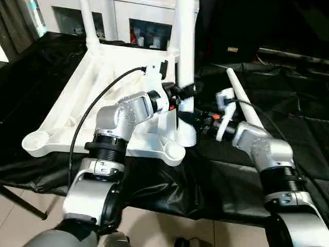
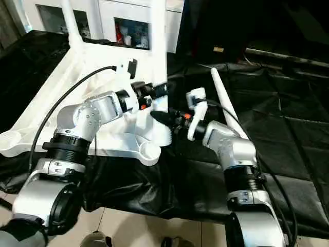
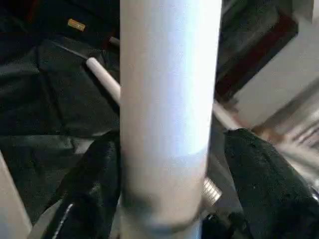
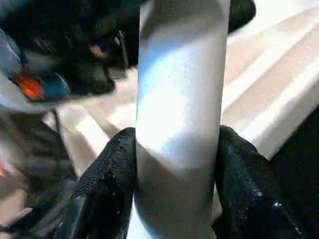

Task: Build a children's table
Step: Pick table leg

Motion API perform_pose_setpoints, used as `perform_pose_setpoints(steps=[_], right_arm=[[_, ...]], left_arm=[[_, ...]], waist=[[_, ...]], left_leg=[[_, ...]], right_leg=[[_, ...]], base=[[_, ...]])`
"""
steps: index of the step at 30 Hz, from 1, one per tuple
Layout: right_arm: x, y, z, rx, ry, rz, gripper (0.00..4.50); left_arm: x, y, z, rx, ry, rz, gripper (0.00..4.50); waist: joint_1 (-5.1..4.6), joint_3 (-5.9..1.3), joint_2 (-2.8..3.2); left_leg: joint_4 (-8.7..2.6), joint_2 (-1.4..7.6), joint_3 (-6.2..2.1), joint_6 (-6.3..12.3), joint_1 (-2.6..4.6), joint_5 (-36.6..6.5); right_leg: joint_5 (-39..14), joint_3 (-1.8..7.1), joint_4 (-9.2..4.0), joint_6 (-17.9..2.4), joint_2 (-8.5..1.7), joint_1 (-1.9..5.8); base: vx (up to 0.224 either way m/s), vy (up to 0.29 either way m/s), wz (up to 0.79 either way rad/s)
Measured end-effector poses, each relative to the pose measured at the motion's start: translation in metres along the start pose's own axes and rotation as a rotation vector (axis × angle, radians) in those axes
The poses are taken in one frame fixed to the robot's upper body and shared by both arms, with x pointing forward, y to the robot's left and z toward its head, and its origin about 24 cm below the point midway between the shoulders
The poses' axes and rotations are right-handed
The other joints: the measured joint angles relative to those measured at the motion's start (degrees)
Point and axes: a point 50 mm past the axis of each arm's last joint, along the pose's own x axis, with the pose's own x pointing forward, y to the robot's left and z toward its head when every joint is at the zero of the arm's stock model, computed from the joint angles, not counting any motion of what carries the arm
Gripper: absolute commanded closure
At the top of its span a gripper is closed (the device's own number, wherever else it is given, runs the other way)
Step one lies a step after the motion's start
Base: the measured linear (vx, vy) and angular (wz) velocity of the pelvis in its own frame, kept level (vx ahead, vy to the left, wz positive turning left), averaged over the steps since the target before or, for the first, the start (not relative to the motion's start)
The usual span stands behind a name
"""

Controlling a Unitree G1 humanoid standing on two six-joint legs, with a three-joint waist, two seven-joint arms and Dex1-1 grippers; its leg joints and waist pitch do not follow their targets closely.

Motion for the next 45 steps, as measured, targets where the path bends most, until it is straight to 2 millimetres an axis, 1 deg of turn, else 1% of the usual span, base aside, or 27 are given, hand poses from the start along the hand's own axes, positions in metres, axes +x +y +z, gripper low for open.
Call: perform_pose_setpoints(steps=[2,4,5,6,8,12,15,28,29,30,31,32,34,35,39,42,45], right_arm=[[0.003,0.0,0.0,-0.031,0.003,-0.024,2.62],[0.005,0.002,0.001,-0.048,0.003,-0.037,2.62],[0.007,0.003,0.001,-0.061,0.005,-0.045,2.62],[0.007,0.003,0.002,-0.071,0.006,-0.049,2.62],[0.008,0.004,0.002,-0.087,0.009,-0.053,2.62],[0.01,0.005,0.002,-0.091,0.011,-0.059,2.62],[0.01,0.005,0.002,-0.093,0.012,-0.059,2.62],[0.012,0.006,0.003,-0.085,0.01,-0.057,2.62],[0.012,0.006,0.003,-0.077,0.01,-0.055,2.06],[0.012,0.007,0.004,-0.069,0.013,-0.05,1.92],[0.012,0.007,0.004,-0.06,0.01,-0.04,1.92],[0.013,0.009,0.004,-0.053,0.006,-0.029,1.86],[0.014,0.011,0.006,-0.056,0.015,-0.006,1.58],[0.013,0.013,0.007,-0.047,0.032,0.036,1.5],[-0.002,0.017,0.019,-0.025,0.06,0.165,1.48],[-0.012,0.022,0.026,-0.016,0.074,0.248,1.48],[-0.014,0.027,0.027,-0.006,0.086,0.308,1.48]], left_arm=[[0.0,0.001,0.0,-0.046,-0.02,0.018,1.48],[-0.001,0.003,0.0,-0.077,-0.037,0.038,1.51],[-0.001,0.003,0.001,-0.09,-0.047,0.045,1.71],[-0.001,0.003,0.001,-0.098,-0.053,0.052,1.82],[-0.002,0.004,0.0,-0.106,-0.063,0.071,1.91],[-0.003,0.006,0.0,-0.114,-0.07,0.094,2.25],[-0.004,0.008,0.001,-0.112,-0.075,0.108,2.38],[-0.005,0.009,0.001,-0.104,-0.088,0.116,2.46],[-0.005,0.009,0.001,-0.102,-0.089,0.117,2.46],[-0.005,0.009,0.002,-0.095,-0.089,0.117,2.47],[-0.006,0.009,0.003,-0.078,-0.091,0.11,2.47],[-0.007,0.009,0.005,-0.054,-0.087,0.082,2.49],[-0.009,0.004,0.009,0.009,-0.071,0.007,2.57],[-0.014,0.0,0.013,0.071,-0.048,-0.073,2.59],[-0.028,-0.01,0.025,0.191,-0.001,-0.266,2.6],[-0.037,-0.009,0.029,0.225,0.037,-0.348,2.61],[-0.042,-0.015,0.031,0.248,0.06,-0.442,2.61]], waist=[[-0.16,0.0,0.0],[-0.2,0.0,0.0],[-0.15,0.0,-0.01],[-0.11,-0.01,-0.02],[-0.1,-0.01,-0.02],[-0.12,-0.02,-0.03],[-0.11,-0.02,-0.03],[-0.12,-0.02,-0.04],[-0.12,-0.02,-0.04],[-0.12,-0.02,-0.04],[-0.14,-0.02,-0.04],[-0.12,-0.02,-0.05],[-0.08,-0.01,-0.1],[-0.08,0.0,-0.11],[-0.09,-0.01,-0.12],[-0.07,-0.01,-0.13],[-0.06,-0.02,-0.13]], left_leg=[[-0.01,0.0,0.01,0.0,0.0,0.0],[-0.02,-0.02,0.01,0.0,0.0,0.0],[-0.02,-0.02,0.0,0.0,0.0,0.0],[-0.02,-0.01,0.0,0.0,0.0,0.0],[-0.02,0.01,0.01,0.01,-0.01,0.0],[-0.02,0.0,0.01,0.01,-0.01,0.0],[-0.03,0.0,0.01,0.01,-0.02,0.0],[-0.02,0.0,0.01,0.02,-0.03,0.0],[-0.03,0.0,0.01,0.02,-0.03,0.0],[-0.03,0.0,0.01,0.02,-0.03,0.0],[-0.03,0.0,0.01,0.02,-0.02,0.0],[-0.06,0.01,0.01,0.02,-0.01,0.0],[-0.08,0.03,0.01,0.03,-0.02,0.0],[-0.09,0.03,0.01,0.03,-0.03,0.0],[-0.13,0.04,0.03,0.04,0.0,0.0],[-0.13,0.04,0.03,0.03,0.02,0.0],[-0.1,0.04,0.03,0.02,0.03,0.0]], right_leg=[[0.0,0.0,-0.02,0.0,0.0,0.0],[0.0,0.0,-0.03,0.1,0.02,0.0],[-0.1,-0.01,-0.03,0.1,0.02,0.0],[-0.1,-0.01,-0.03,0.1,0.02,0.0],[-0.1,0.0,-0.07,0.2,0.02,0.01],[-0.1,0.0,-0.09,0.2,0.02,0.01],[-0.1,0.0,-0.09,0.3,0.02,0.0],[-0.1,0.0,-0.11,0.3,0.02,0.0],[-0.1,0.0,-0.11,0.3,0.02,0.0],[-0.1,0.0,-0.11,0.3,0.02,0.0],[-0.1,0.0,-0.11,0.3,0.02,0.0],[-0.1,0.0,-0.11,0.3,0.02,0.0],[-0.1,0.0,-0.11,0.3,0.02,-0.02],[-0.1,0.0,-0.12,0.3,0.01,-0.03],[0.0,0.03,-0.12,0.1,-0.01,0.0],[0.0,0.02,-0.09,0.1,-0.01,0.02],[0.0,0.03,-0.06,0.1,-0.02,0.02]], base=[[0.0,0.0,0.0],[0.0,0.0,0.0],[0.0,0.0,0.0],[0.0,0.0,0.0],[0.0,0.0,0.0],[0.0,0.0,0.0],[0.0,0.0,0.0],[0.0,0.0,0.0],[0.0,0.0,0.0],[0.0,0.0,0.0],[0.0,0.0,0.0],[0.0,0.0,0.0],[0.0,0.0,0.0],[0.0,0.0,0.0],[0.0,0.0,0.0],[0.0,0.0,0.0],[0.0,0.0,0.0]])
